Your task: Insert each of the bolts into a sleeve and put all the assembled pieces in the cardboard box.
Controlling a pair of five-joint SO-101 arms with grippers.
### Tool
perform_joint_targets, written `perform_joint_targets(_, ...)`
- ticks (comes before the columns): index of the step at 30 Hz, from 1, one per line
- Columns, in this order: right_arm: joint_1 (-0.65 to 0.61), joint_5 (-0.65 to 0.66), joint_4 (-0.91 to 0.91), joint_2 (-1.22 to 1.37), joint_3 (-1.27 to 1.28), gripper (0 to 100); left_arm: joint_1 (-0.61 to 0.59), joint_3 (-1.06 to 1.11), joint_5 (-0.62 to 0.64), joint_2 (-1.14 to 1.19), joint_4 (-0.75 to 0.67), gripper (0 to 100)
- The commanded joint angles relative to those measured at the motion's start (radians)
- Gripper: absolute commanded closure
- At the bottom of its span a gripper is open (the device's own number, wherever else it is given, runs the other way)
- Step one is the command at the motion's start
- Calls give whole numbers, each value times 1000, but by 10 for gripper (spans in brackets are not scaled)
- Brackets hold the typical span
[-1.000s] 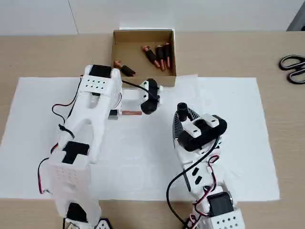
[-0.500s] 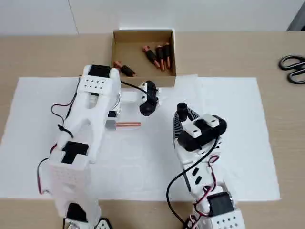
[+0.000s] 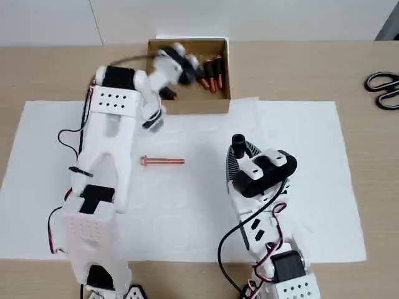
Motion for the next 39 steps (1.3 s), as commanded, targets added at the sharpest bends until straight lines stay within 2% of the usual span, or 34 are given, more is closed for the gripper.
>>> perform_joint_targets(1, 8, 8, -1, -24, 3, 995, -9, -48, 534, -66, 35, 897)
perform_joint_targets(4, 8, 8, -1, -24, 3, 995, -6, -47, 844, -64, 57, 896)
perform_joint_targets(7, 8, 8, 2, -24, 3, 995, 5, -48, 1043, -64, 51, 896)
perform_joint_targets(13, 8, 8, 5, -24, 3, 995, 81, 15, 1175, -63, 55, 896)
perform_joint_targets(18, 8, 8, 5, -24, 3, 995, 140, 168, 1445, -63, 51, 893)
perform_joint_targets(22, 8, 8, 5, -24, 3, 995, 121, 229, 1642, -61, 25, 893)
perform_joint_targets(32, 8, 8, 5, -24, 3, 995, 77, 252, 1912, -63, -23, 893)
perform_joint_targets(39, 8, 8, 5, -24, 3, 995, 69, 317, 2016, -63, -5, 858)
